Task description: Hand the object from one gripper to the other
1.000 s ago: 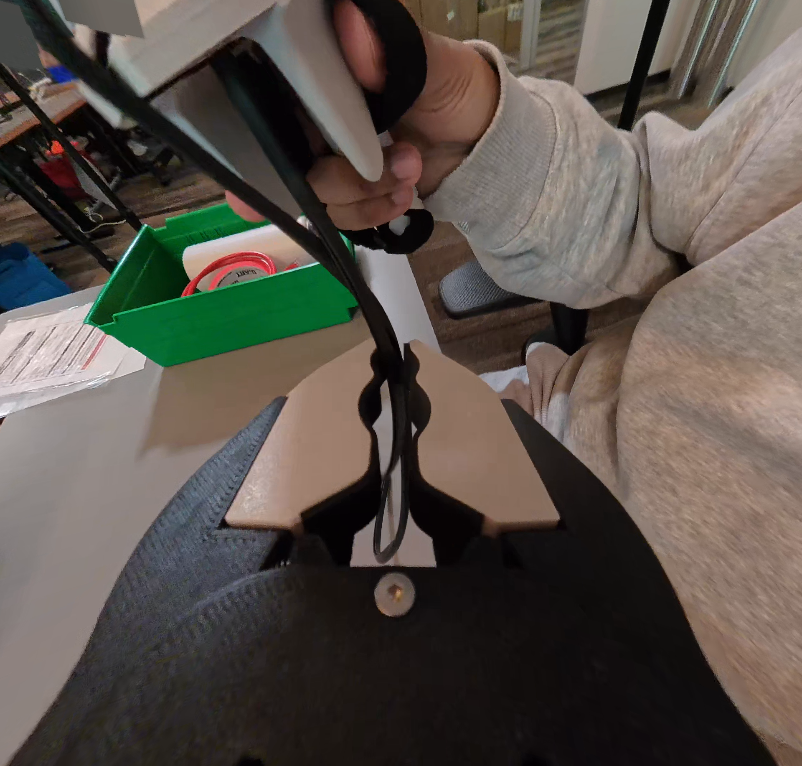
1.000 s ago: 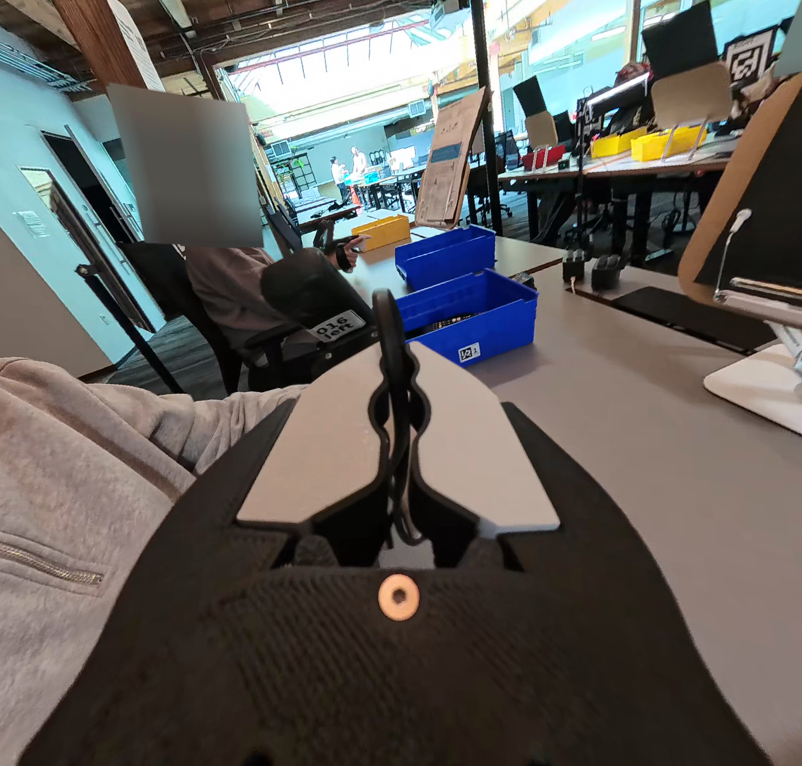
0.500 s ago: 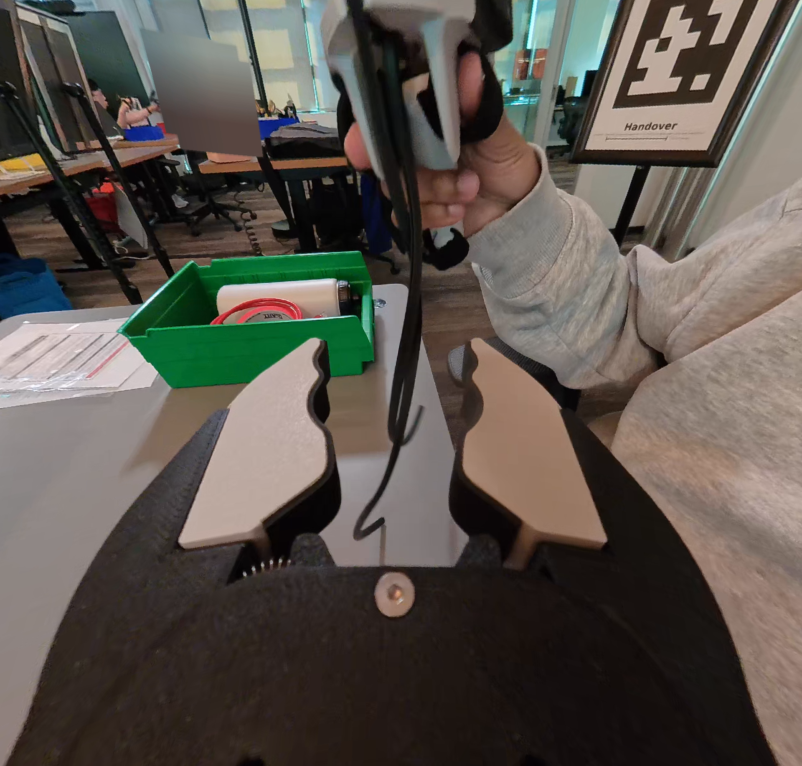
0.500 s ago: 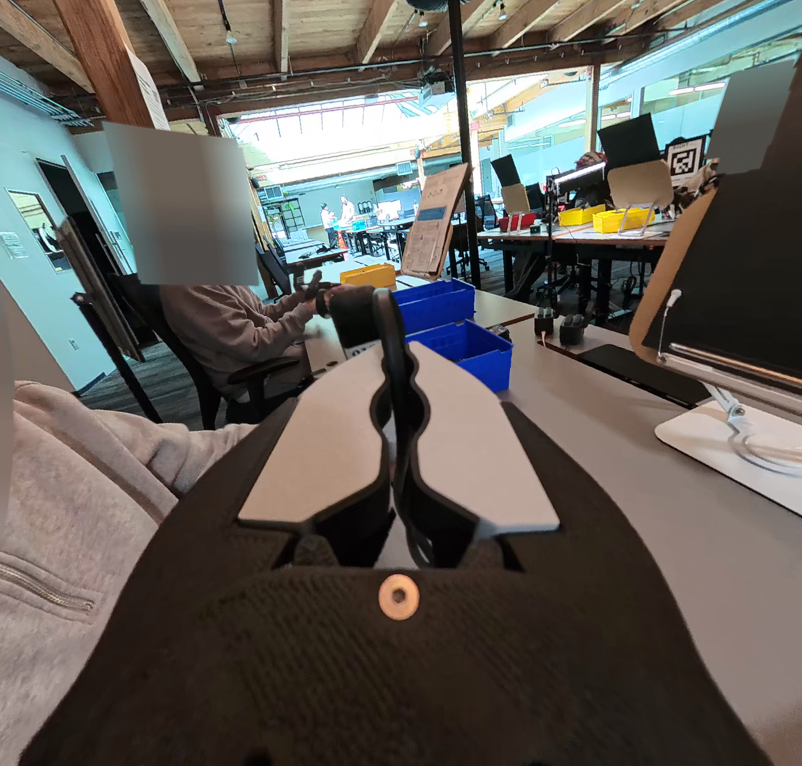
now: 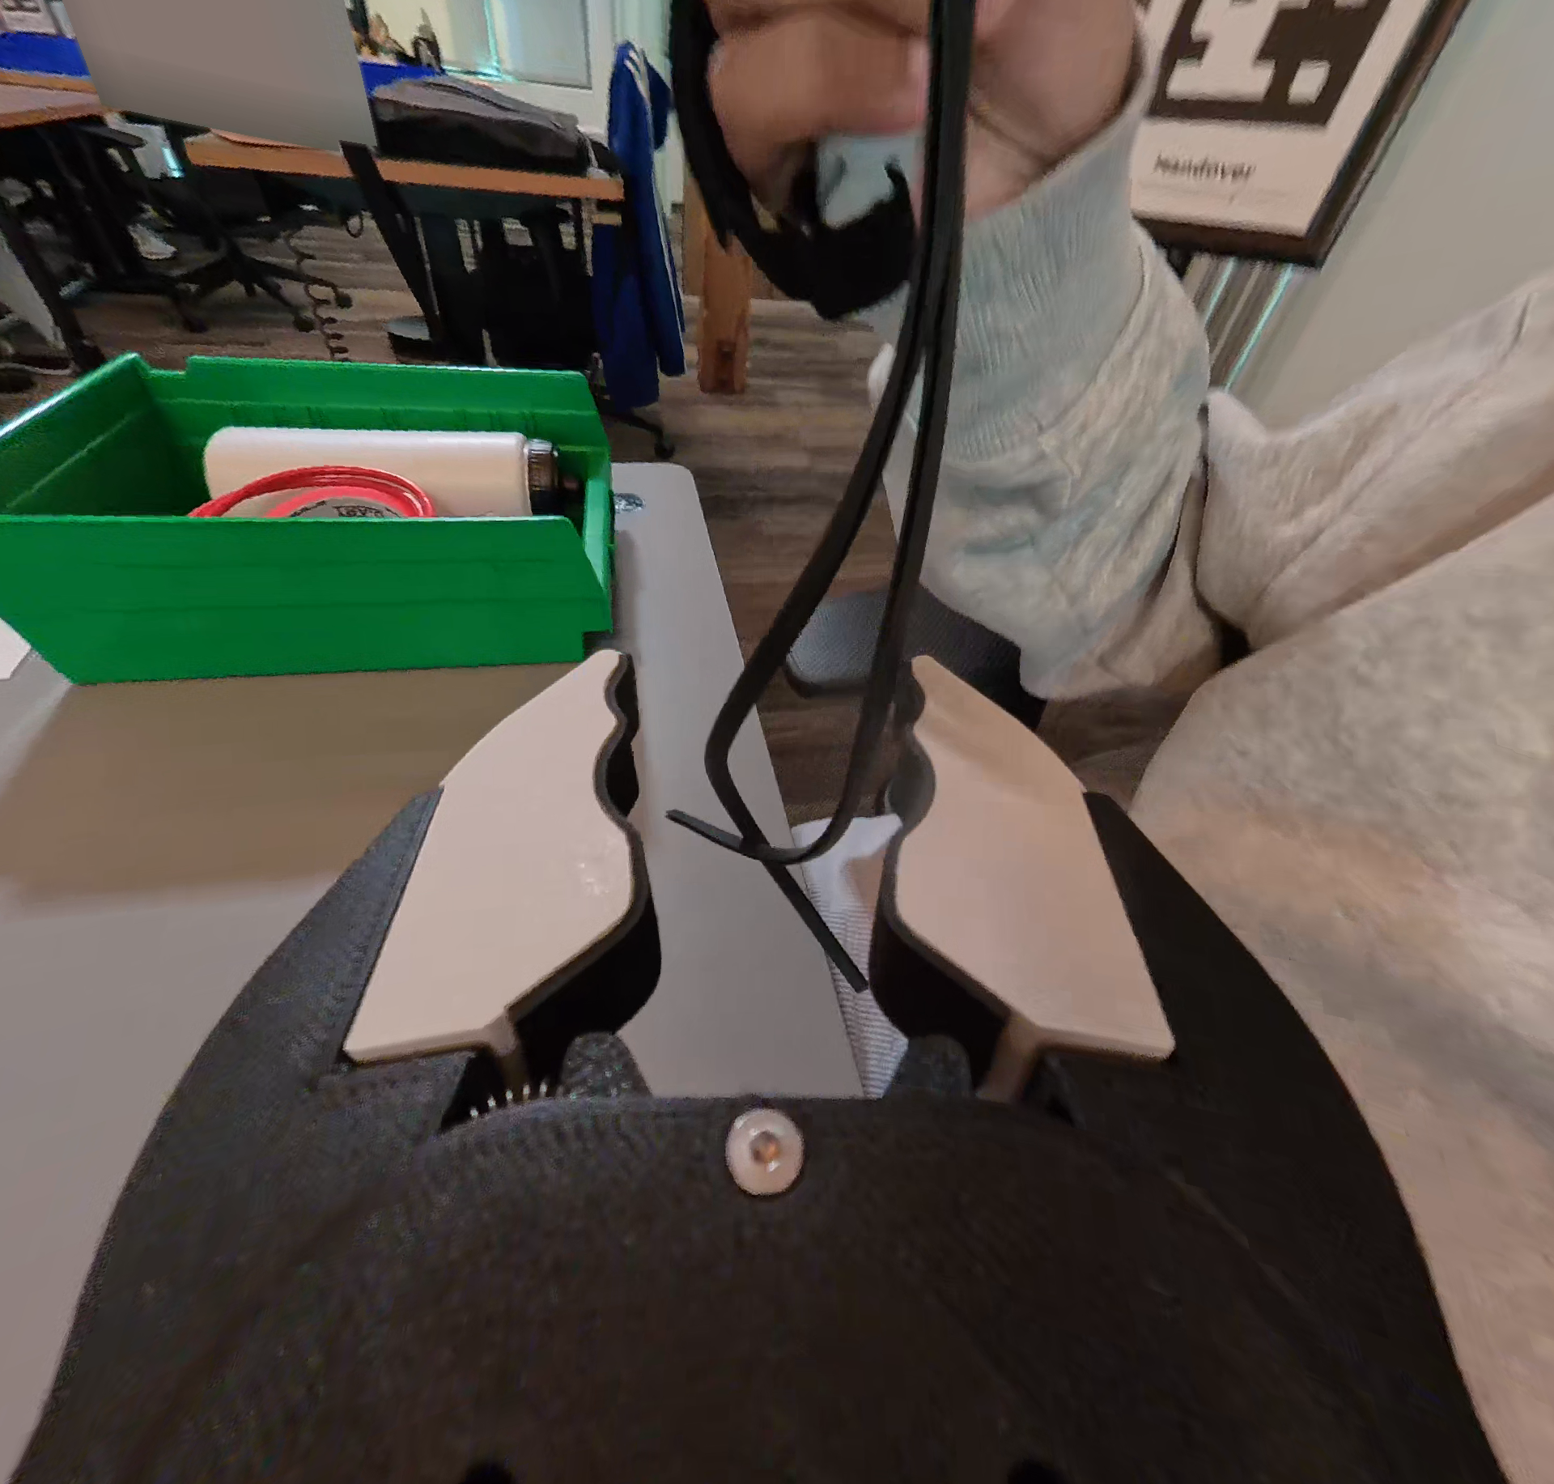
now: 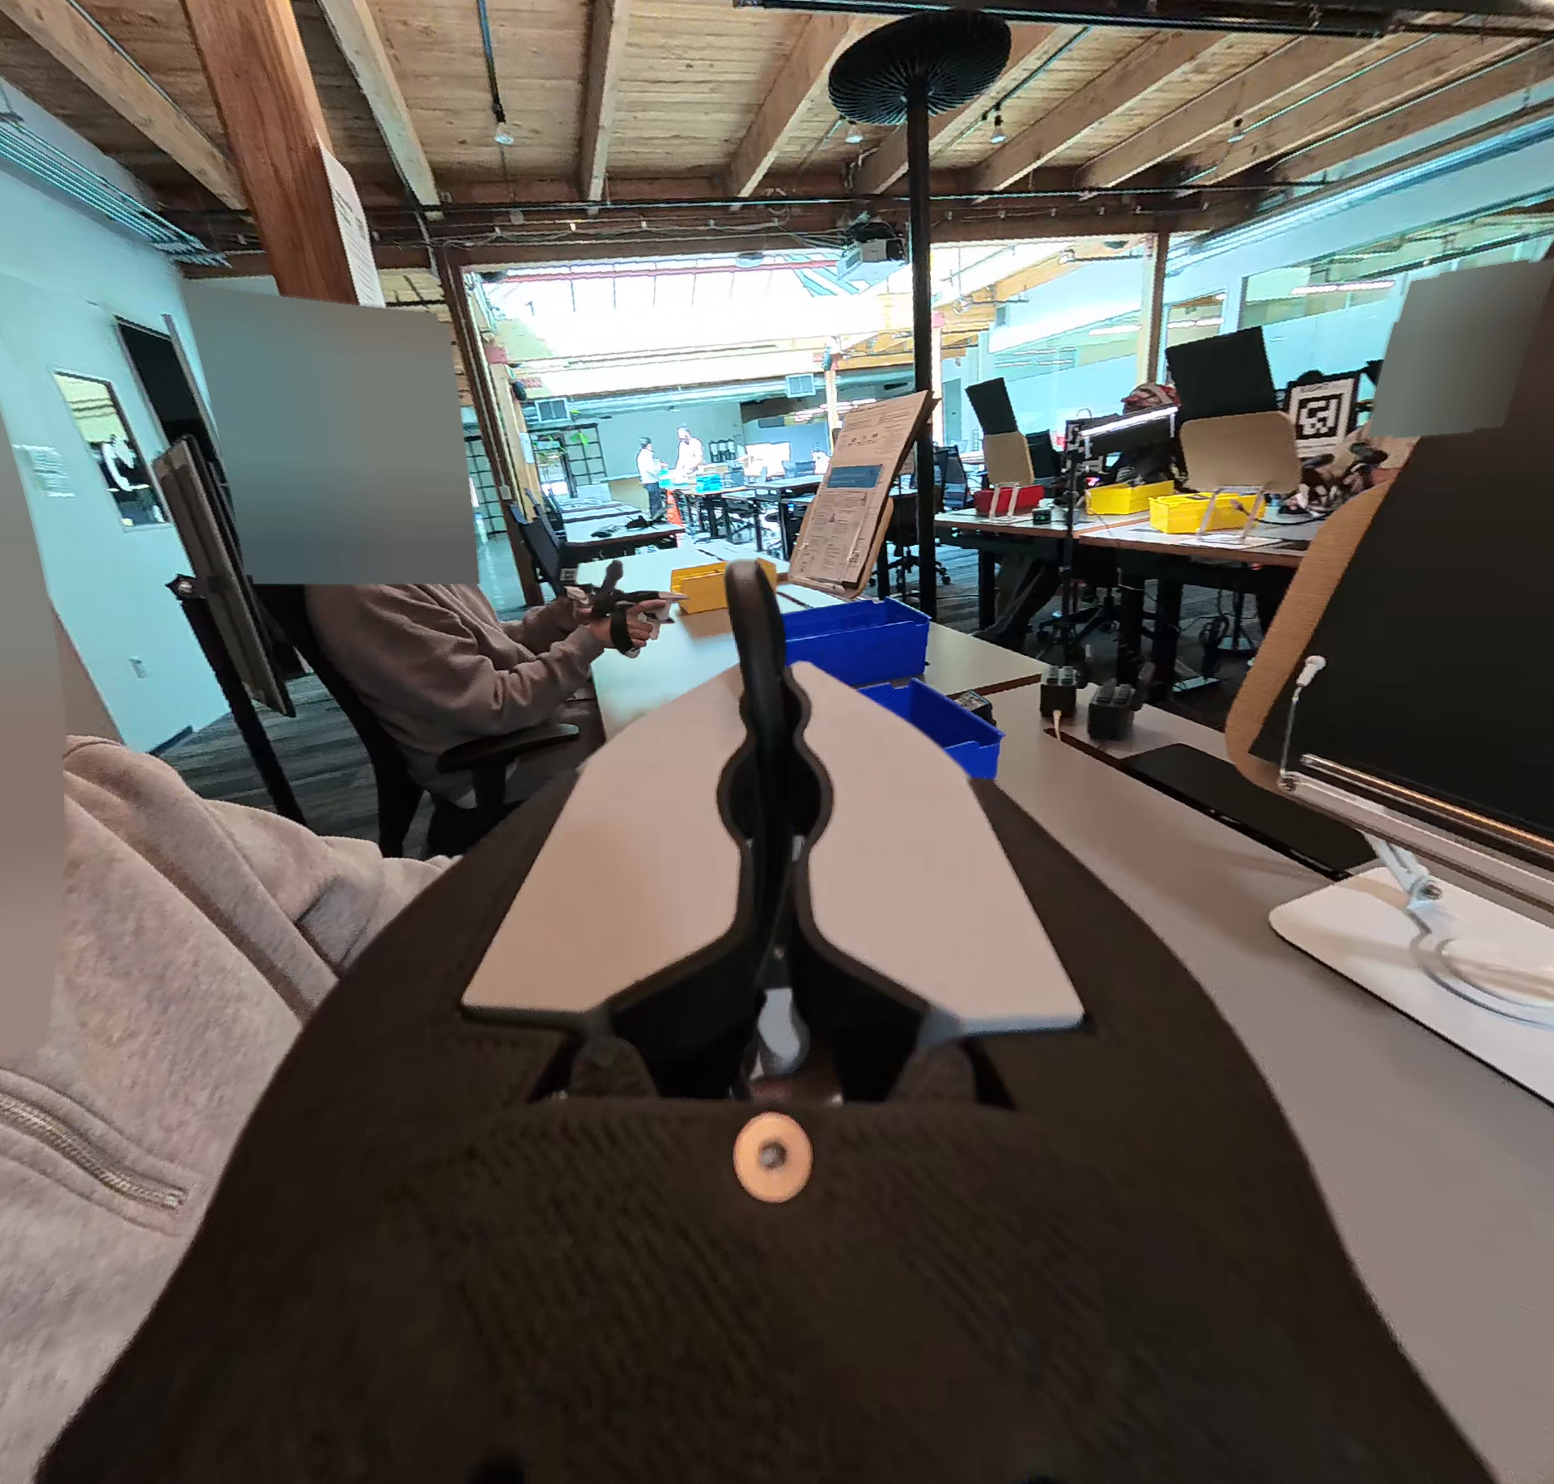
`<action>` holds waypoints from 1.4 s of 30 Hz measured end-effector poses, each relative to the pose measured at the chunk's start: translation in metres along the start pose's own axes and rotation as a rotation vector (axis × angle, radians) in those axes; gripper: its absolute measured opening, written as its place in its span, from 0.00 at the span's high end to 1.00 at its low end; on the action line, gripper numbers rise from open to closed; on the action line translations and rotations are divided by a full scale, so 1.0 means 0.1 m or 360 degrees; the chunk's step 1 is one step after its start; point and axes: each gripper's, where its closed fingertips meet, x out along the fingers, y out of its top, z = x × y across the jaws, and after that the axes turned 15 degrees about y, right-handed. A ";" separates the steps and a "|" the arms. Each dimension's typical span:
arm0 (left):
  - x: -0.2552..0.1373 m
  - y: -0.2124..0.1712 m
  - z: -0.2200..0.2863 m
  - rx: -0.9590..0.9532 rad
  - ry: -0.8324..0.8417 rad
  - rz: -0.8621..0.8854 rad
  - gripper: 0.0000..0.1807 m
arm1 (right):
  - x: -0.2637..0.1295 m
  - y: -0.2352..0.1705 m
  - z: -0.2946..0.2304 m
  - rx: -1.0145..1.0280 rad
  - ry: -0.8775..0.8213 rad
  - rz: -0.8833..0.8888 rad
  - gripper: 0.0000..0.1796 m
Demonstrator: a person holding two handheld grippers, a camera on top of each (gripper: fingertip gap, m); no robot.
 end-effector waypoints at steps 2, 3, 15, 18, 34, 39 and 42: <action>0.02 -0.06 0.11 0.0109 -0.0057 -0.0009 0.83 | 0.01 0.00 -0.01 0.0017 0.0022 0.0011 0.98; 0.01 -0.10 0.17 0.0148 -0.0114 -0.0026 0.97 | 0.01 0.00 -0.02 0.0019 0.0024 0.0010 0.98; -0.09 0.02 0.09 0.0070 -0.0103 0.0052 0.97 | -0.12 0.12 0.06 0.0031 -0.0028 0.0148 0.98; -0.16 0.09 -0.06 0.0006 -0.0024 0.0071 0.97 | -0.23 0.19 0.12 0.0023 -0.0090 0.0241 0.91; -1.18 0.64 -1.09 -0.0347 0.0586 0.0340 0.97 | -0.07 -0.62 0.34 0.0426 -0.0123 -0.0359 0.85; -1.43 0.69 -1.27 -0.0321 0.0795 0.0320 0.97 | 0.11 -0.86 0.29 0.0353 -0.0075 -0.0539 0.85; -1.49 0.67 -1.29 -0.0206 0.0877 0.0240 0.97 | 0.18 -0.86 0.26 0.0154 -0.0080 -0.0588 0.84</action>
